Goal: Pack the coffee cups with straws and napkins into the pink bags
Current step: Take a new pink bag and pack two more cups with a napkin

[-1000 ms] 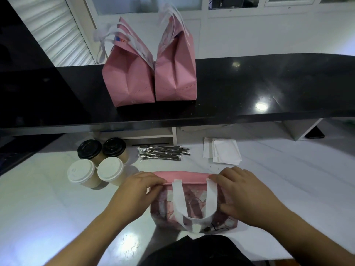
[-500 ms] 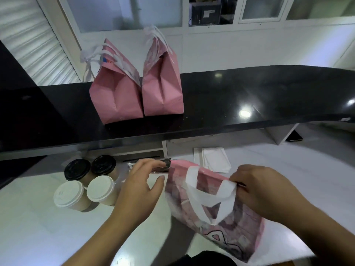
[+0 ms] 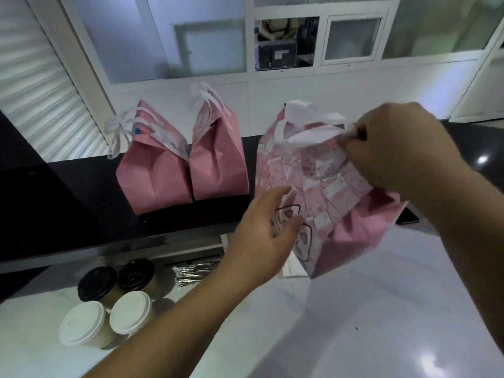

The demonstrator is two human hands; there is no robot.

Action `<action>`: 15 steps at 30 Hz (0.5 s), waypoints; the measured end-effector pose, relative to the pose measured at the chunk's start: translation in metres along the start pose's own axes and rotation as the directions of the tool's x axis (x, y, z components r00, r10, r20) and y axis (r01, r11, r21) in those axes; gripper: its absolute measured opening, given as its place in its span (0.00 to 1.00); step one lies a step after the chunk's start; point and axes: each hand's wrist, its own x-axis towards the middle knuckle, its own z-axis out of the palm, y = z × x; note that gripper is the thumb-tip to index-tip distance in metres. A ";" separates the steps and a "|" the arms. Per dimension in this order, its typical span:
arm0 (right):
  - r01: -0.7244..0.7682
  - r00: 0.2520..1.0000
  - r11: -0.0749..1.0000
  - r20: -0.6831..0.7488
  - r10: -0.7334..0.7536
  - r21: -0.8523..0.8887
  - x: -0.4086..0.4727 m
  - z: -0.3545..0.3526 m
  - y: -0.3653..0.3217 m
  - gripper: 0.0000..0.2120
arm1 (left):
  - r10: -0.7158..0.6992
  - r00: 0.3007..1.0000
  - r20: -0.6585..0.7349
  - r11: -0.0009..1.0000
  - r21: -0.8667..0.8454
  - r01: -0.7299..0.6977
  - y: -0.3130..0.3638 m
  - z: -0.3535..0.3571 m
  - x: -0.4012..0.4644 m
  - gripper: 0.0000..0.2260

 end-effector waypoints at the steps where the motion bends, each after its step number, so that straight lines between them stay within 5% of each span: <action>1: -0.006 1.000 1.000 -0.027 0.006 0.004 0.014 -0.001 -0.001 0.15 | -0.033 0.999 0.026 0.999 -0.037 0.034 0.002 0.001 0.010 0.23; 15: -0.133 0.987 0.971 -0.061 0.148 0.201 0.170 0.117 -0.036 0.10 | -0.189 0.982 0.024 0.982 -0.011 0.189 -0.029 0.000 0.130 0.32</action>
